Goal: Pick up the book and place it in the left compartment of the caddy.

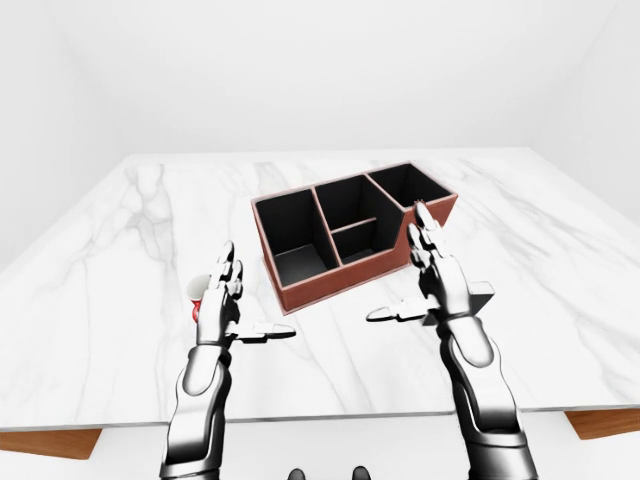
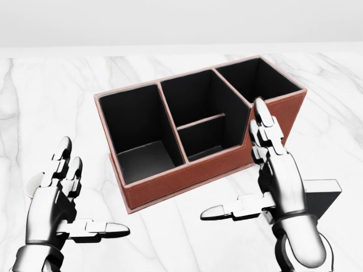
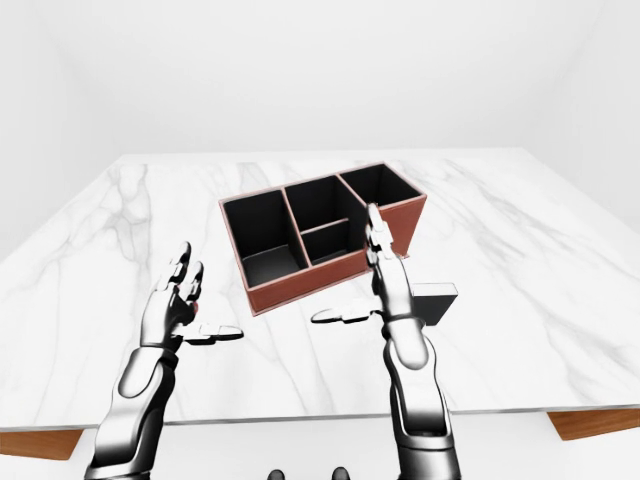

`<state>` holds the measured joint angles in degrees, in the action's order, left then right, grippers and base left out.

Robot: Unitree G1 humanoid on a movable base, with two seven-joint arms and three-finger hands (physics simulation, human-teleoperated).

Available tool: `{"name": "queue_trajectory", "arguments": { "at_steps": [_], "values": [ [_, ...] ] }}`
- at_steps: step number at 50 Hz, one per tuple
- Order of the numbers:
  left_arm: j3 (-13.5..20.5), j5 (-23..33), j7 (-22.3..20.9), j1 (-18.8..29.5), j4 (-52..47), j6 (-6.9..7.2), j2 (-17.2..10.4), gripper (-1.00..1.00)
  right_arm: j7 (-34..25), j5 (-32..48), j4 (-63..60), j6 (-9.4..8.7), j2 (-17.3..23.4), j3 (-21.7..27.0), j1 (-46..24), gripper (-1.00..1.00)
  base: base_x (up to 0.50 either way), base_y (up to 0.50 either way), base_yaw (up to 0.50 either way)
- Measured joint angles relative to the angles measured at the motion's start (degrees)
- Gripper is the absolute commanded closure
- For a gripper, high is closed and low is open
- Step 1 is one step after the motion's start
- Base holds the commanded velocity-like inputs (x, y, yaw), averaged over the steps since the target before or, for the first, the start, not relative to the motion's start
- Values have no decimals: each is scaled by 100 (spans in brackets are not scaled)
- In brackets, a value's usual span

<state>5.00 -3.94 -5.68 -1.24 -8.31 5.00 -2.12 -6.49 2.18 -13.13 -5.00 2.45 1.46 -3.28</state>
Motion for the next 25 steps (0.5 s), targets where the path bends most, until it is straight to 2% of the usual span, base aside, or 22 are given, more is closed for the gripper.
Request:
{"name": "queue_trajectory", "arguments": {
  "at_steps": [6,11,18,24,25],
  "values": [
    [81,-96,-56,-18,-153,0,-24,-100,-492,231,-507,0,286,50,-465,-100,0,0,0],
    [152,-185,-104,-28,-282,0,-44,-100,-1019,799,-656,0,619,47,-876,-100,0,0,0],
    [249,-307,-168,-18,-406,0,-74,-100,-2068,2129,-424,0,1086,-3,-1443,-100,0,0,0],
    [321,-406,-219,-19,-522,0,-97,-100,-3302,3597,11,0,1496,47,-1977,-100,0,0,0],
    [332,-422,-228,-20,-542,0,-100,-100,-3351,3845,92,0,1541,57,-2047,-100,0,0,0]
  ]
}}
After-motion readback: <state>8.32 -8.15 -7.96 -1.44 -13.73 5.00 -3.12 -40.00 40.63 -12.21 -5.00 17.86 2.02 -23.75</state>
